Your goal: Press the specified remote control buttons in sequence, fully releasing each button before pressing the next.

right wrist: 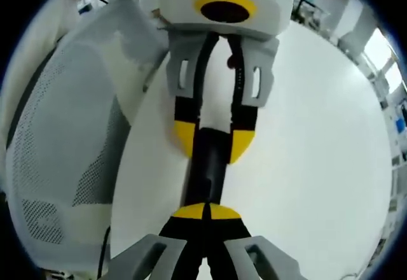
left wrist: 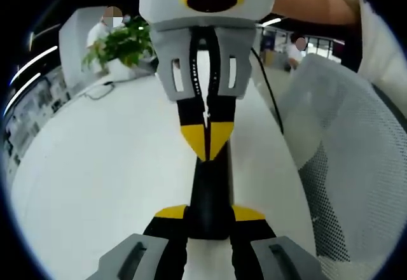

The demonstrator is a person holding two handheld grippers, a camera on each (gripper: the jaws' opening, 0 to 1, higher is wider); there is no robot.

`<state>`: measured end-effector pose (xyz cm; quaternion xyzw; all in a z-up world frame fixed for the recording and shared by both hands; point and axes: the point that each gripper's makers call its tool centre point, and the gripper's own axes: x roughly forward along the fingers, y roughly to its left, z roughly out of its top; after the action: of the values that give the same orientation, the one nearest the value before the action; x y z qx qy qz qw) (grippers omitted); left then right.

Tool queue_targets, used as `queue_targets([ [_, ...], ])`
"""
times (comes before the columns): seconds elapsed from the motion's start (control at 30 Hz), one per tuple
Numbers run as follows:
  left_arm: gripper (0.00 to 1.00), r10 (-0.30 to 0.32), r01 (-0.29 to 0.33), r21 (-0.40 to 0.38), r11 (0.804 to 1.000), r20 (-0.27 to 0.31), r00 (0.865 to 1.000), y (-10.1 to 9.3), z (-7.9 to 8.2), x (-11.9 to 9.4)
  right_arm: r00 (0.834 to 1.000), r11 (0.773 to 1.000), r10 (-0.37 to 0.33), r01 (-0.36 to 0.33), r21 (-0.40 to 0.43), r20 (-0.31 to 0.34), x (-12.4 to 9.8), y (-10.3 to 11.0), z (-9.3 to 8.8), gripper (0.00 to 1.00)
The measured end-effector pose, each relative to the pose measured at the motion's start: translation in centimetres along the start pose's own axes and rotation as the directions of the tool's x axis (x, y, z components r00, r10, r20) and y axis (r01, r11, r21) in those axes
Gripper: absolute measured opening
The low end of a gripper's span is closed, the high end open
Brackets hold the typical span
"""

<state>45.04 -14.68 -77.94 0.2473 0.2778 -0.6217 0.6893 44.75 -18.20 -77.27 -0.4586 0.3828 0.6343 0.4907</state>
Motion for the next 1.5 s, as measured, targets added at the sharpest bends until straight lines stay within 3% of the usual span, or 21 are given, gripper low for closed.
queue_targets([
  [1.13, 0.24, -0.003, 0.003, 0.0, 1.0, 0.005, 1.0, 0.05, -0.05, 0.07, 0.994, 0.989, -0.051, 0.038, -0.14, -0.094, 0.39, 0.17, -0.1, 0.0],
  [1.5, 0.24, 0.001, -0.001, -0.002, 1.0, 0.002, 1.0, -0.03, -0.04, 0.04, 0.999, 0.997, -0.049, 0.048, -0.058, -0.019, 0.22, 0.06, -0.12, 0.0],
])
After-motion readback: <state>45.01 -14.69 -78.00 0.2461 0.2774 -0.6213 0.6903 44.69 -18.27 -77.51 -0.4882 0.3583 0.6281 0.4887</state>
